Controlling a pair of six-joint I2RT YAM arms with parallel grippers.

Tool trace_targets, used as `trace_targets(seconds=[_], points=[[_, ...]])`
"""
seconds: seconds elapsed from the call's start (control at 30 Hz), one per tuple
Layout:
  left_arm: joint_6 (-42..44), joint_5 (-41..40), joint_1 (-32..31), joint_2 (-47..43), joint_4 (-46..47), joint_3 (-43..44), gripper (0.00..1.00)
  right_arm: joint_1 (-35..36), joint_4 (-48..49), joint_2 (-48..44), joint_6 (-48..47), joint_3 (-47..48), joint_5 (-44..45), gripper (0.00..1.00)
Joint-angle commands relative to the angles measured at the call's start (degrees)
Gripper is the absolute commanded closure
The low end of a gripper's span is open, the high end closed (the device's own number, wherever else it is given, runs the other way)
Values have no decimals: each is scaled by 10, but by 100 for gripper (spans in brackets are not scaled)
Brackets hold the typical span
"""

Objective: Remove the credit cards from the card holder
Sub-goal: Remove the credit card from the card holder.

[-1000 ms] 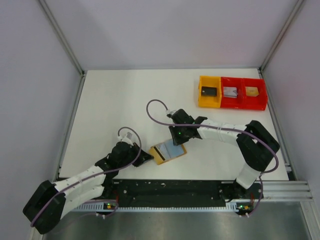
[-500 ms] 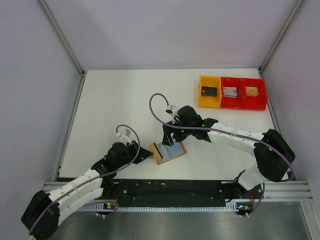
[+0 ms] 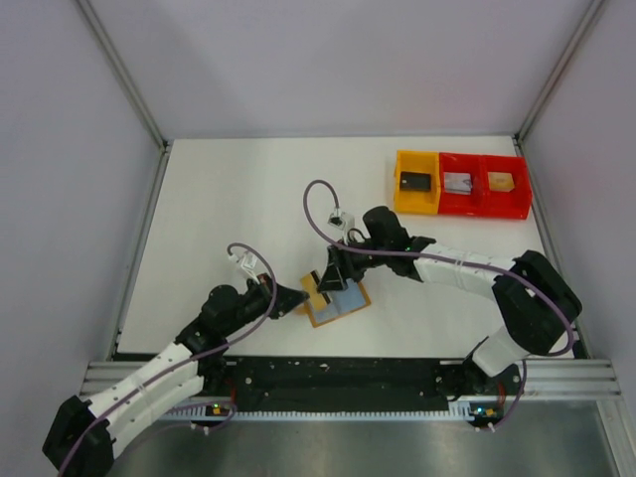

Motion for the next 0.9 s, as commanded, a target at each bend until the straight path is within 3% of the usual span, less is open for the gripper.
trace_targets(seconds=[0.0,0.07,0.13,0.3,0.33,0.5,0.57,0.63,0.87], points=[[29,24,1,-11,48,11,100,-6,100,3,23,-10,-108,34],[29,32,1,-10,59,12,100,-7,115,3,31,-11,-121,41],[25,39,1,-8,76,12,100,-7,118,4,33,-9,-125,53],[38,48,1,-13,79,21,100,-18,141,0,54,-18,-140,100],[43,41,1,-16,75,22,100,-20,147,-4,58,-21,-144,100],[74,13,1,-47,77,16,53,-27,197,-26,88,-45,-162,100],[97,11,1,-53,71,19,39,-32,223,-35,106,-54,-167,100],[119,15,1,-54,63,26,34,-35,253,-44,130,-64,-168,100],[122,2,1,-38,66,22,36,-37,299,-50,162,-72,-166,100]])
